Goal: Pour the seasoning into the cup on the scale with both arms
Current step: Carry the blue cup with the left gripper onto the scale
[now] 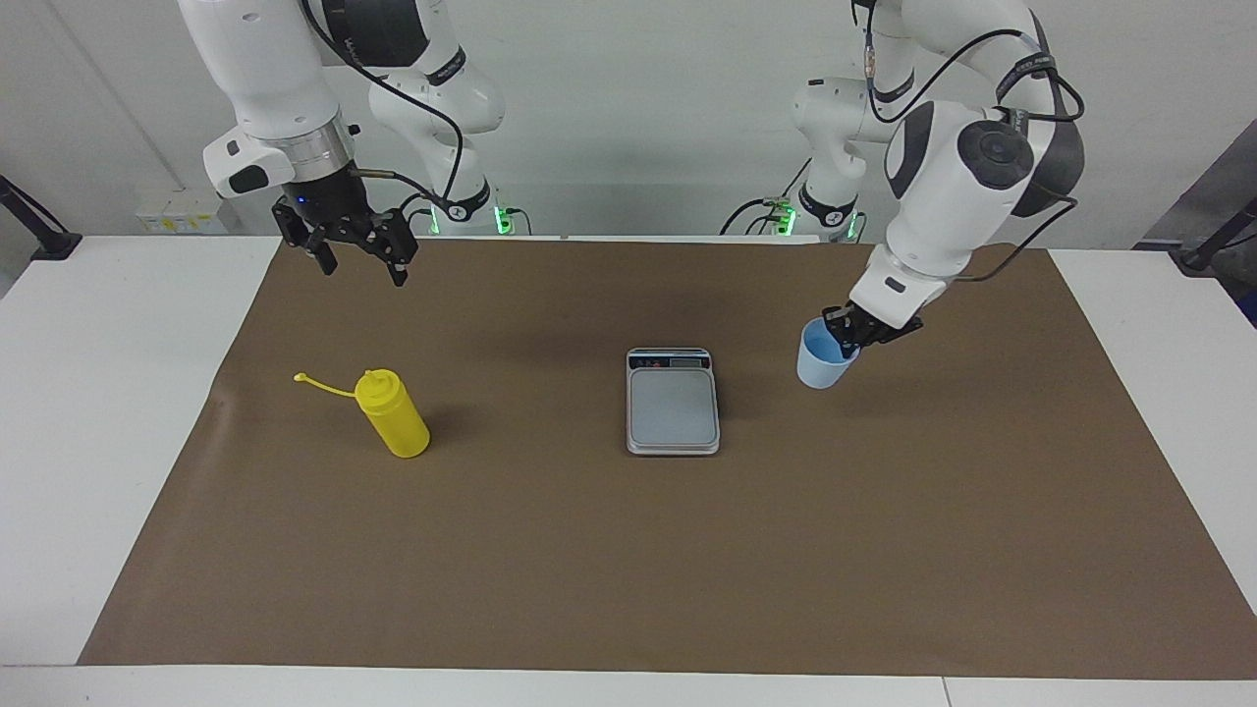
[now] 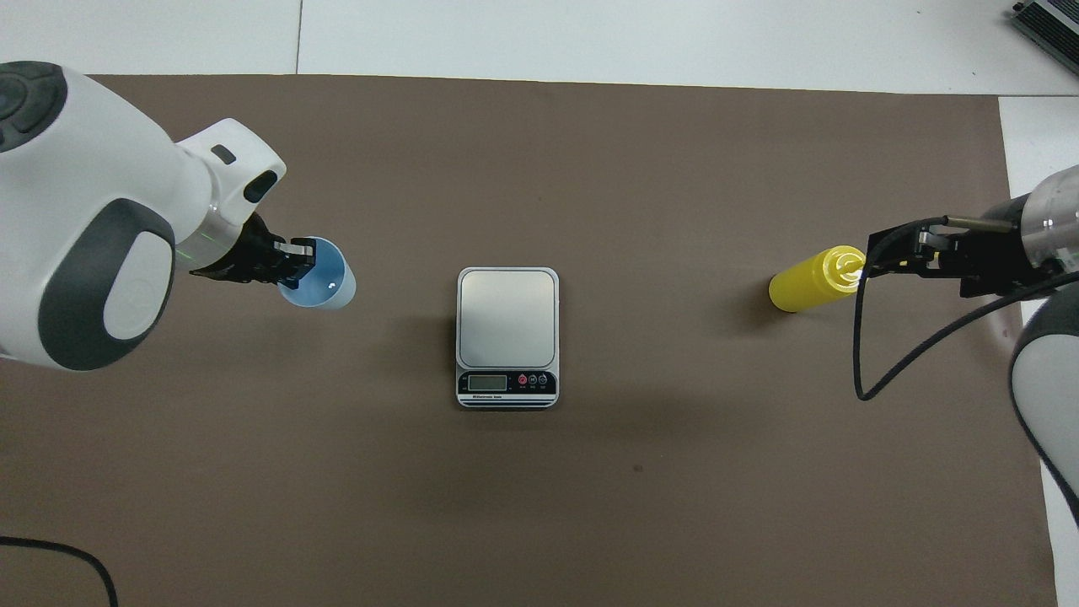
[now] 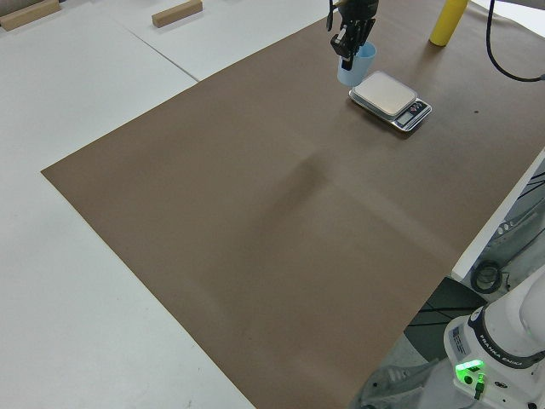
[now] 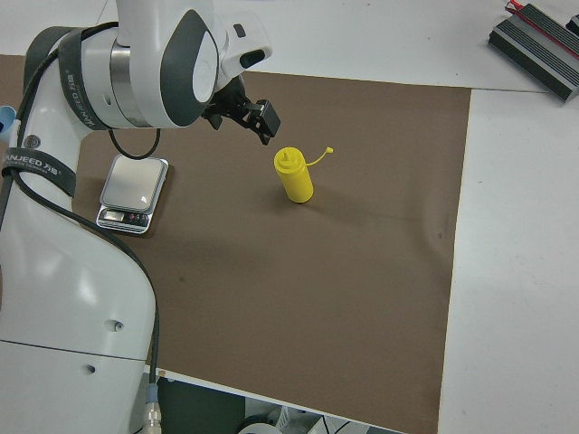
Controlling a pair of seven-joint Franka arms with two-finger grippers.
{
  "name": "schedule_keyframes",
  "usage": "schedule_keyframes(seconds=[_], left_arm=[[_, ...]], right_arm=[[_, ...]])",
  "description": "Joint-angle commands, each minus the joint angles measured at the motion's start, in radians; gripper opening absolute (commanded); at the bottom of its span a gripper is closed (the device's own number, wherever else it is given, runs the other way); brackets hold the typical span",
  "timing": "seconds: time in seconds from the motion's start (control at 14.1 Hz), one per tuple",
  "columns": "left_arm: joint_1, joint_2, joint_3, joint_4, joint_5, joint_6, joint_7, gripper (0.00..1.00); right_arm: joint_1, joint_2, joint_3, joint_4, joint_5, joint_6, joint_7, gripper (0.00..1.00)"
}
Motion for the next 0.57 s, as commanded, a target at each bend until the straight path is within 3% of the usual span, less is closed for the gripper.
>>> schedule_keyframes(seconds=[0.0, 0.35, 0.5], left_arm=[[-0.074, 0.01, 0.009, -0.001, 0.007, 0.067, -0.093, 0.0], [-0.179, 0.059, 0.009, -0.001, 0.004, 0.141, -0.2, 0.0], [-0.229, 0.115, 0.011, 0.008, 0.011, 0.159, -0.249, 0.0]], right_arm=[[-0.012, -0.015, 0.007, -0.012, 0.002, -0.012, 0.014, 1.0], [-0.012, -0.015, 0.007, -0.012, 0.002, -0.012, 0.015, 1.0], [-0.012, -0.015, 0.007, -0.012, 0.002, -0.012, 0.014, 1.0]])
